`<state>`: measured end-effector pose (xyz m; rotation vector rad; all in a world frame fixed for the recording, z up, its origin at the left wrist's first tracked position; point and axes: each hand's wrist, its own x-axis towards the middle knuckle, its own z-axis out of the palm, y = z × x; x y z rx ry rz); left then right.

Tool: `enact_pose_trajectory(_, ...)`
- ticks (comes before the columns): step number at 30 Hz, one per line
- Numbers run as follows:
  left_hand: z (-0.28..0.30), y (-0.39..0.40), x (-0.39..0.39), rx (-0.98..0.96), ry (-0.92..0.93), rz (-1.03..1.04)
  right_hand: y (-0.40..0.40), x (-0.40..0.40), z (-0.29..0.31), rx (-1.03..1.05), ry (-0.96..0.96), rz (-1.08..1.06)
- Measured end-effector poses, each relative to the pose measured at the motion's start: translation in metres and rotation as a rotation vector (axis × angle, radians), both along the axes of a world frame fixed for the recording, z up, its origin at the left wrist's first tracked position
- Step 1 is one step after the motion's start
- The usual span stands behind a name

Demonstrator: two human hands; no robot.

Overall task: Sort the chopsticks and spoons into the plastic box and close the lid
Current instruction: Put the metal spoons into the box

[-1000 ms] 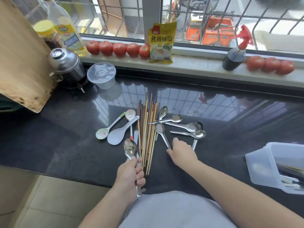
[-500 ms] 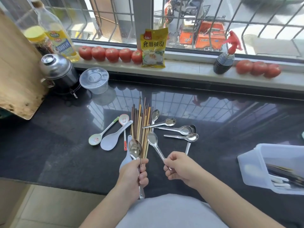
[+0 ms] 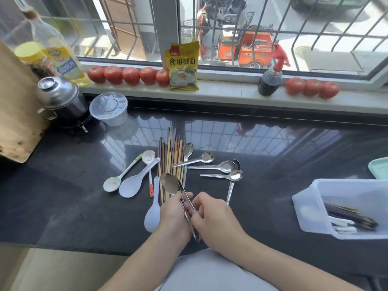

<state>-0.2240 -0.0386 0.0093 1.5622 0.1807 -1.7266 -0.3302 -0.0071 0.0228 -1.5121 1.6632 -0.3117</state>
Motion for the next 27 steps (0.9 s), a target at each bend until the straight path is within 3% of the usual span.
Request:
enact_pose_trajectory(6, 0.0, -0.002, 0.001, -0.048, 0.288, 0.067, -0.006, -0.002, -0.009, -0.037, 0.203, 0.215)
enact_pose_trajectory(12, -0.004, 0.011, 0.011, -0.055, 0.175, -0.115, -0.006, -0.026, -0.01, 0.011, 0.138, 0.216)
enact_pose_trajectory(16, -0.001, 0.014, 0.004, -0.032, 0.302, 0.009, -0.004, -0.014, -0.007, -0.02, 0.233, 0.432)
enact_pose_trajectory(19, -0.005, 0.008, 0.006, -0.036, 0.197, 0.034, -0.009, -0.013, -0.005, 0.051, 0.073, 0.426)
enact_pose_trajectory(21, -0.012, 0.006, 0.012, -0.042, 0.075, 0.009, -0.01, -0.015, -0.009, 0.138, -0.034, 0.354)
enact_pose_trajectory(24, -0.018, 0.008, 0.023, -0.031, 0.038, 0.024, -0.019, -0.032, -0.041, 0.277, -0.064, -0.024)
enact_pose_trajectory(27, -0.021, 0.016, 0.031, 0.006, 0.042, 0.027, -0.043, -0.061, -0.077, 0.277, 0.255, -0.273)
